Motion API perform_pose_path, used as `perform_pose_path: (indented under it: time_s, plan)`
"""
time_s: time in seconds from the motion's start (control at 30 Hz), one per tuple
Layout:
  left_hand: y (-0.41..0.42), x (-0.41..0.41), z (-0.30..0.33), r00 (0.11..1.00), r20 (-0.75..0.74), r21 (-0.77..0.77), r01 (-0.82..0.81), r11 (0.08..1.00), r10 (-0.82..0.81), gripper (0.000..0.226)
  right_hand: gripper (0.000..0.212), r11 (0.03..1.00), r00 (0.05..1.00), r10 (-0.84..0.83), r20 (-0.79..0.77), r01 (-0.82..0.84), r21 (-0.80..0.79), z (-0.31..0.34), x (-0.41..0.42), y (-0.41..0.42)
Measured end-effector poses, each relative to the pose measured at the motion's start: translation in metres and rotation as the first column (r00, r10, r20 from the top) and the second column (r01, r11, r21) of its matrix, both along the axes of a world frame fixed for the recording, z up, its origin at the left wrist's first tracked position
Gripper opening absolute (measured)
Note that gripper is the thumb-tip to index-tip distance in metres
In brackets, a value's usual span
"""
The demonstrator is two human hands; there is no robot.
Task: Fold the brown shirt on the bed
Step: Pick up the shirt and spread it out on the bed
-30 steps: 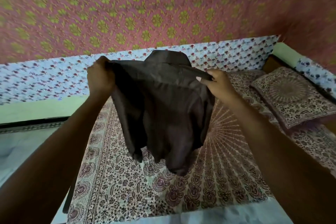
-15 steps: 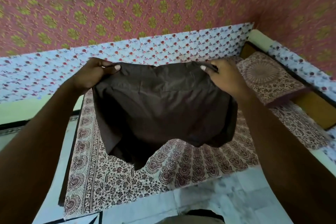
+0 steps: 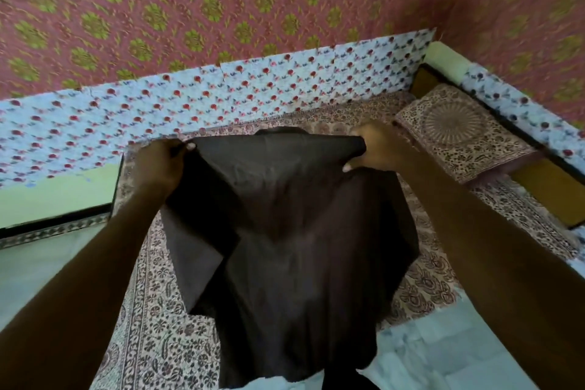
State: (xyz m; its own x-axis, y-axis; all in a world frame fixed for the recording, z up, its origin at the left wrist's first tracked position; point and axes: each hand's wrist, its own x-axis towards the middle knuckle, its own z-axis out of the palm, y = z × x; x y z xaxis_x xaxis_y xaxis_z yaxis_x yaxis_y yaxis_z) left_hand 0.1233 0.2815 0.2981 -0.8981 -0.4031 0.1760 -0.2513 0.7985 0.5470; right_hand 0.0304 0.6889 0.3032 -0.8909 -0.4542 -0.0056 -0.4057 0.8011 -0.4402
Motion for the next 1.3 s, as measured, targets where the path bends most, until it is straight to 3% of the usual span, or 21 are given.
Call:
perform_pose_path:
  time_s: [0.03,0.13,0.23,0.43,0.53,0.73,0.83,0.93,1.07,1.2,1.3]
  plan:
    - [0.001,-0.016,-0.012,0.999,0.029,-0.021,-0.033,0.999,0.034,0.035,0.04,0.999,1.0,0.023,0.011,-0.024,0.04,-0.018,-0.023,0.0]
    - [-0.001,-0.072,-0.054,0.992,0.103,-0.081,-0.07,0.994,0.079,0.03,0.006,0.98,1.0,-0.028,-0.003,0.028,0.195,-0.066,-0.09,-0.014]
    - [-0.006,-0.141,-0.097,0.963,0.185,-0.068,-0.186,0.98,0.196,0.021,0.006,0.94,0.999,-0.043,0.006,0.038,0.339,-0.111,-0.166,-0.037]
    - [-0.014,-0.264,-0.189,0.854,0.214,-0.04,-0.478,0.878,0.475,0.034,0.041,0.901,0.992,-0.108,-0.066,0.125,0.415,-0.212,-0.298,-0.076]
    - [-0.024,-0.31,-0.242,0.799,0.186,-0.072,-0.569,0.819,0.572,0.045,0.042,0.916,0.991,-0.11,-0.075,0.131,0.379,-0.253,-0.358,-0.102]
    - [-0.049,-0.375,-0.34,0.805,0.251,-0.13,-0.522,0.843,0.537,0.026,0.042,0.911,0.995,-0.1,-0.022,0.1,0.401,-0.362,-0.435,-0.147]
    - [-0.058,-0.406,-0.378,0.817,0.254,-0.076,-0.517,0.852,0.518,0.027,0.036,0.895,0.989,-0.134,-0.057,0.145,0.421,-0.413,-0.46,-0.163]
    - [-0.073,-0.443,-0.417,0.831,0.188,0.004,-0.534,0.846,0.524,0.033,0.043,0.89,0.98,-0.16,-0.12,0.196,0.413,-0.448,-0.495,-0.179]
    - [-0.086,-0.487,-0.466,0.908,0.181,0.087,-0.398,0.913,0.378,0.034,0.057,0.875,0.972,-0.165,-0.169,0.224,0.43,-0.489,-0.535,-0.189]
    - [-0.049,-0.478,-0.499,0.954,0.166,0.115,-0.269,0.956,0.248,0.041,0.063,0.885,0.954,-0.162,-0.253,0.254,0.391,-0.516,-0.503,-0.19]
    - [-0.005,-0.432,-0.531,0.989,0.136,0.081,-0.07,0.994,0.059,0.035,0.059,0.943,0.971,-0.055,-0.231,0.127,0.307,-0.541,-0.428,-0.187]
